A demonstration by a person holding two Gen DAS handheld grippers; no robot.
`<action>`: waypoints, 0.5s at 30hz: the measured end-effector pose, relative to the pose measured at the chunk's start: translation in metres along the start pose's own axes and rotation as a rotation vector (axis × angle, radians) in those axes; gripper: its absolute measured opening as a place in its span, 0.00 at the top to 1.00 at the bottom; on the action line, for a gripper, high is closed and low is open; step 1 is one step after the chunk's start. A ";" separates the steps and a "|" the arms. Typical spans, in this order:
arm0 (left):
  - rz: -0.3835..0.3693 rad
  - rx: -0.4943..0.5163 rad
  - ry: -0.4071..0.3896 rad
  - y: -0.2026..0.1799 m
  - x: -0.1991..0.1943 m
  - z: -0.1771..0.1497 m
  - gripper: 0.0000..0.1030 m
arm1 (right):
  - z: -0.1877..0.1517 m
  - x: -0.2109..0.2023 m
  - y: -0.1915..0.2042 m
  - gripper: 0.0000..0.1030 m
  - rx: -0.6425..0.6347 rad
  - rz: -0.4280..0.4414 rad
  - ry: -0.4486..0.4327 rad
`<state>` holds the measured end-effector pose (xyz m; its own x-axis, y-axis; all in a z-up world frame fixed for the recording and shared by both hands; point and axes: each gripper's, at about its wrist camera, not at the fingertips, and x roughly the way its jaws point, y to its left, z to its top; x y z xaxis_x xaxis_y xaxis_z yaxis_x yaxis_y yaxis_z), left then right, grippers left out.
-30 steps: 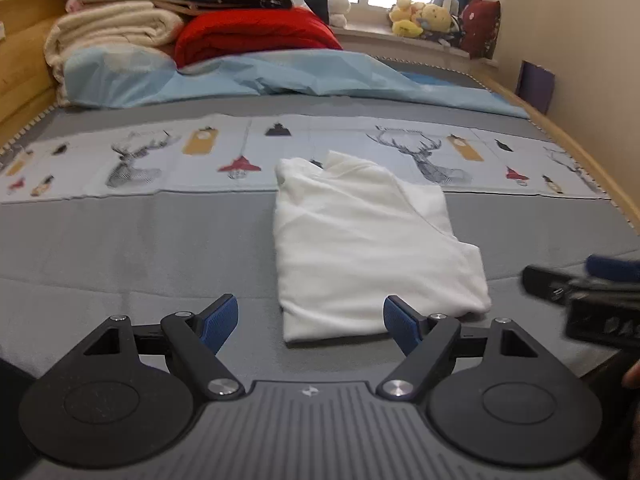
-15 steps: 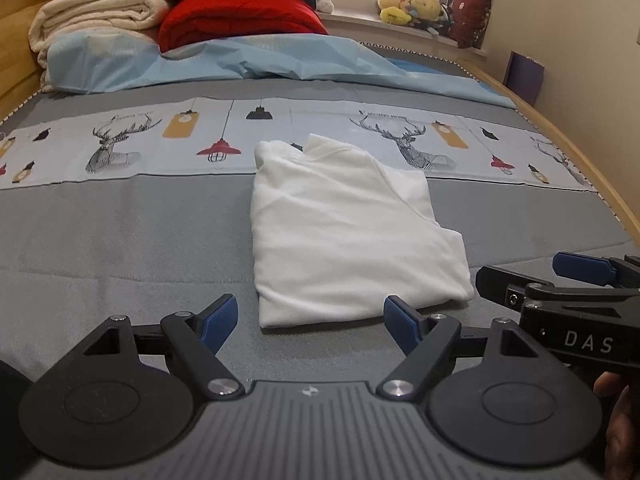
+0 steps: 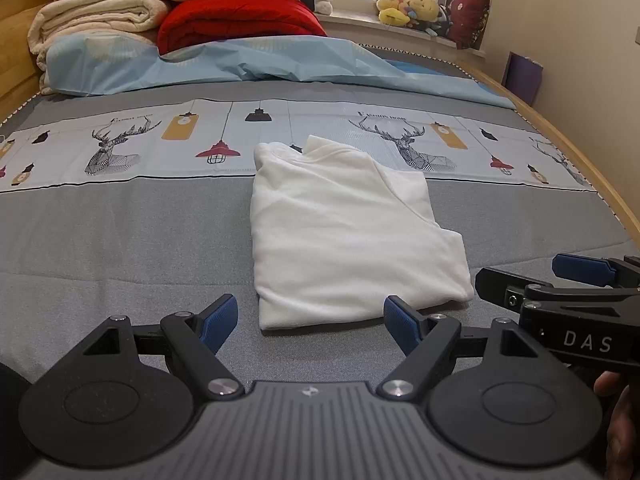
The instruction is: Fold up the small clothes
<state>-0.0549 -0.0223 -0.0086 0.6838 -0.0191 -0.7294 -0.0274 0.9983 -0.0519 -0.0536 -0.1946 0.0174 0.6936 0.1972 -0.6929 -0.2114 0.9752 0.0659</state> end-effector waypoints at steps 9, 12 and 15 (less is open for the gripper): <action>0.000 0.002 -0.002 0.000 0.001 0.000 0.18 | 0.000 0.000 0.000 0.13 0.001 -0.001 0.000; 0.000 0.002 -0.002 0.000 0.001 0.000 0.18 | 0.000 0.000 0.000 0.13 0.000 -0.001 0.001; 0.000 0.003 -0.002 0.000 0.001 0.000 0.18 | 0.000 0.000 0.000 0.13 0.000 -0.001 0.001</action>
<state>-0.0545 -0.0228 -0.0091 0.6854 -0.0190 -0.7279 -0.0254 0.9984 -0.0501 -0.0535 -0.1947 0.0173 0.6932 0.1966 -0.6934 -0.2110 0.9753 0.0656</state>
